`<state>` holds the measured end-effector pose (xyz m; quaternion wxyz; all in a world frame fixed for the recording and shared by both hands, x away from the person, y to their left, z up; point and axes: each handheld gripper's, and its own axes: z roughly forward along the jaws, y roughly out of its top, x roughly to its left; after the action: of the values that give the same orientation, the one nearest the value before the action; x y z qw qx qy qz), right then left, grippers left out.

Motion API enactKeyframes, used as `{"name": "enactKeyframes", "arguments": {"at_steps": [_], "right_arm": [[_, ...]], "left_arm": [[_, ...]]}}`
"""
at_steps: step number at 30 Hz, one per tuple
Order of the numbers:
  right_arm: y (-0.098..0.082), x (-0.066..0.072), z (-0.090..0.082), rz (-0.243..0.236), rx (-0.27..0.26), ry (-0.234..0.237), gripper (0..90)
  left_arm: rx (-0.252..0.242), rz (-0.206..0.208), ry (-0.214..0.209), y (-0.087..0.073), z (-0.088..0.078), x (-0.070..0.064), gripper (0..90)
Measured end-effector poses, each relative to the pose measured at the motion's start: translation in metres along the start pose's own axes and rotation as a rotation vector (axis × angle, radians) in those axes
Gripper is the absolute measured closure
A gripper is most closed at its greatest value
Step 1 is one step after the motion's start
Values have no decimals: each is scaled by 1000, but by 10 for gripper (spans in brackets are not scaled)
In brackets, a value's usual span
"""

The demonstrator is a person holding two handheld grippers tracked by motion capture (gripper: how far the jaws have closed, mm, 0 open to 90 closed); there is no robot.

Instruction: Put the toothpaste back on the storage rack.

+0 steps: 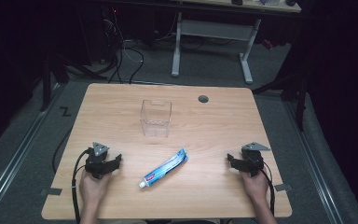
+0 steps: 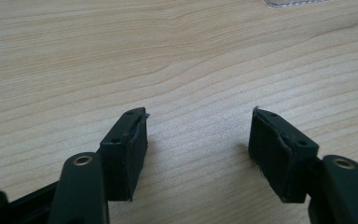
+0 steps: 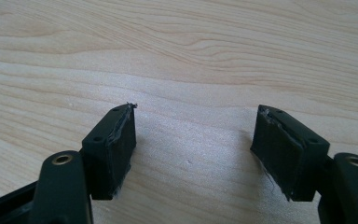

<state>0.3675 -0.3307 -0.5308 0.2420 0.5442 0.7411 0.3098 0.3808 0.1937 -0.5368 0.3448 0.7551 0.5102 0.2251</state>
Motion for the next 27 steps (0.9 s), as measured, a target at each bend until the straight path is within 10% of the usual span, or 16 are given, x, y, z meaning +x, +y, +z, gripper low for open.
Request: {"name": "enactKeyframes", "arguments": {"at_steps": [27], "right_arm": [[0, 0, 0, 1, 1, -1, 300]], "left_arm": [[10, 13, -20, 1, 2, 0, 290]]}}
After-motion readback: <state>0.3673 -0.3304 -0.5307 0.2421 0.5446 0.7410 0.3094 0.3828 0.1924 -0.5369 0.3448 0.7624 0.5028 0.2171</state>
